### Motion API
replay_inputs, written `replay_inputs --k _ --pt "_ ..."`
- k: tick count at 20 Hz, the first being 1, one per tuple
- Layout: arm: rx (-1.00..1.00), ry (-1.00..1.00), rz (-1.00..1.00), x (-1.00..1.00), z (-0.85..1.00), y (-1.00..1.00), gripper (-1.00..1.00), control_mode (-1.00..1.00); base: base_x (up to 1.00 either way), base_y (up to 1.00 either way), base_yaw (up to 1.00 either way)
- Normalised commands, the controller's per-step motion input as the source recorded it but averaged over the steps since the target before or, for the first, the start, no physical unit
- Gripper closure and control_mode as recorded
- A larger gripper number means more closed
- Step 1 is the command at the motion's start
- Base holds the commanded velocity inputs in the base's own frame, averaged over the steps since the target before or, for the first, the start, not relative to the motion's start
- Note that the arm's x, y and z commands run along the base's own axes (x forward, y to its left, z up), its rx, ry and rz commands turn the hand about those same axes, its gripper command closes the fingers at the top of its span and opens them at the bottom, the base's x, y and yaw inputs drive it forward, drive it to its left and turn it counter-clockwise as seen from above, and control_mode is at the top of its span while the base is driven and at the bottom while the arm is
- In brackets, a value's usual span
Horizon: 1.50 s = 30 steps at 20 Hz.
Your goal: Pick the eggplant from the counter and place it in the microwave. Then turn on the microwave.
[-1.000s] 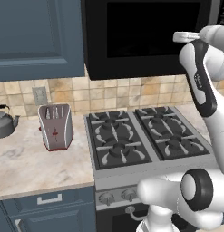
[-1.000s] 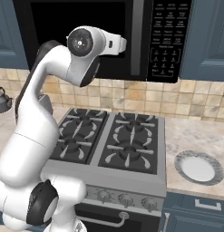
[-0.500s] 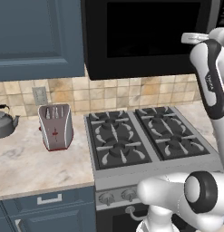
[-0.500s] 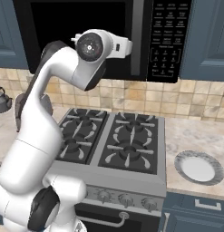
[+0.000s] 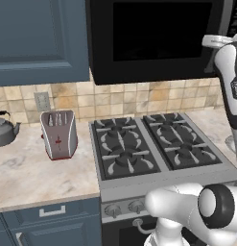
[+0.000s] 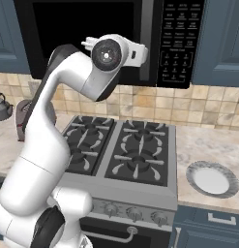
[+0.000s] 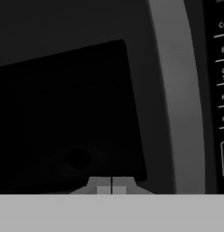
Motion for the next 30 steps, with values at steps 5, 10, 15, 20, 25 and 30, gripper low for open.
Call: replay_inputs --k 5,10,15,20,25,30 --pt "0.08 0.0 0.0 -0.29 0.0 -0.18 1.0 -1.0 0.0 0.0 0.0" --pt "0.13 0.0 0.0 -0.27 0.0 -0.22 1.0 -1.0 0.0 0.0 0.0" --pt "0.17 0.0 -0.01 -0.18 0.0 -0.24 1.0 -1.0 0.0 0.0 0.0" --pt "0.18 0.0 -0.01 -0.09 0.0 -0.23 1.0 -1.0 0.0 0.0 0.0" --pt "0.16 0.0 -0.01 -0.09 0.0 -0.2 1.0 -1.0 0.0 0.0 0.0" --pt "0.14 0.02 0.0 -0.07 0.0 -0.11 1.0 -1.0 0.0 0.0 0.0"
